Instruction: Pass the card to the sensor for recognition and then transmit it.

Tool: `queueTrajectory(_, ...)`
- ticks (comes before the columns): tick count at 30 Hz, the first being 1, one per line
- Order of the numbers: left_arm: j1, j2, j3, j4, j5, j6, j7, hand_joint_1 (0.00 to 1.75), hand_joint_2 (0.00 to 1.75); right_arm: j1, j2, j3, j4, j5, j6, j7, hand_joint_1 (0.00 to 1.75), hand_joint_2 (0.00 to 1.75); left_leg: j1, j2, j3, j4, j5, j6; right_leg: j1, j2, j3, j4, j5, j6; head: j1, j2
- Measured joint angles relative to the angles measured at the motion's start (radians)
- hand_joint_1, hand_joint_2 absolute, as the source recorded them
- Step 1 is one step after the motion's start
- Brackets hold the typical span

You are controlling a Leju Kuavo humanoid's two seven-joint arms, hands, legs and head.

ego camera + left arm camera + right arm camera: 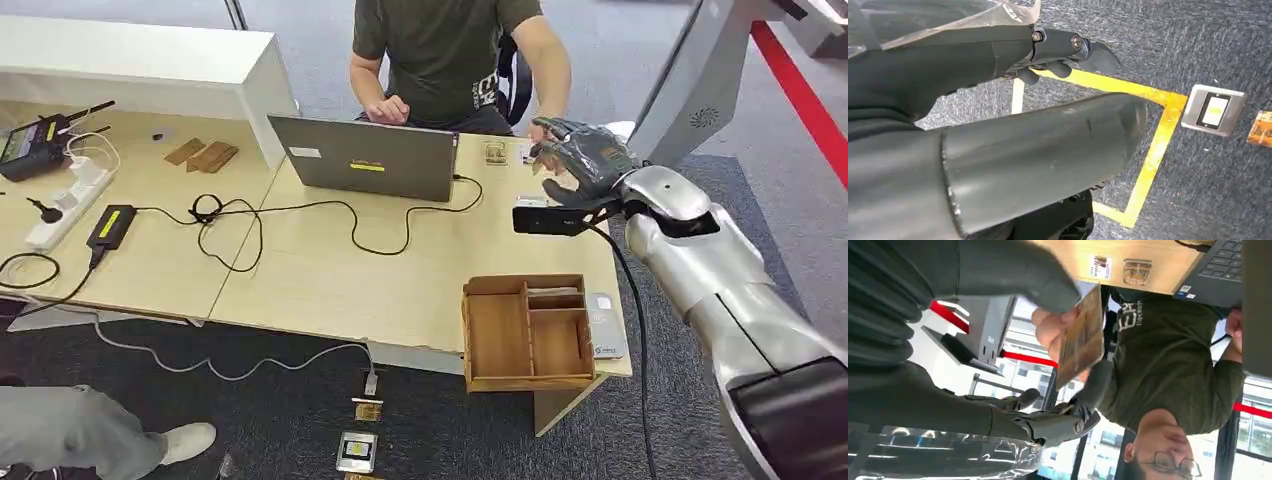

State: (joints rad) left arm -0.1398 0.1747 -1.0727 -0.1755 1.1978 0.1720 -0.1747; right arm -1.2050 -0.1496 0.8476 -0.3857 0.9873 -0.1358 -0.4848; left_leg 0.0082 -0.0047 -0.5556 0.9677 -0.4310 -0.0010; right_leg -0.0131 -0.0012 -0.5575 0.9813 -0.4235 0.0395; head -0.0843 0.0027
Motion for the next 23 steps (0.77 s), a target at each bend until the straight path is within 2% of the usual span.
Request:
queueTrajectory(7,0.0,0.0,0.0,0.0,0.005,0.002,0.001,0.0,0.0,0.0,0.002,0.0,0.003,0.0,-0.015,-0.002,0.0,0.0,0.0,0.0,0.0,0.0,0.0,0.0,0.0,0.0,0.0,0.0,0.0,0.0,0.0,0.0)
queueTrajectory(14,0.001,0.0,0.0,0.0,0.013,0.005,0.008,0.0,0.0,-0.001,-0.014,-0.001,0.014,0.021,-0.022,0.044,0.0,0.0,0.0,0.0,0.0,0.0,0.0,0.0,0.0,0.0,0.0,0.0,0.0,0.0,0.0,0.0)
queueTrajectory(17,0.002,0.0,0.0,0.0,0.021,0.01,0.01,0.0,0.0,-0.006,-0.049,-0.002,0.023,0.029,-0.019,0.066,0.0,0.0,0.0,0.0,0.0,0.0,0.0,0.0,0.0,0.0,0.0,-0.001,0.0,0.0,0.0,0.0)
queueTrajectory(23,0.008,0.0,0.0,0.0,0.029,0.016,0.035,0.0,0.0,-0.022,-0.148,-0.007,0.048,0.057,0.037,0.109,0.0,0.0,0.0,0.0,0.0,0.001,0.0,0.0,-0.001,0.0,0.0,-0.001,0.0,0.0,0.0,0.0)
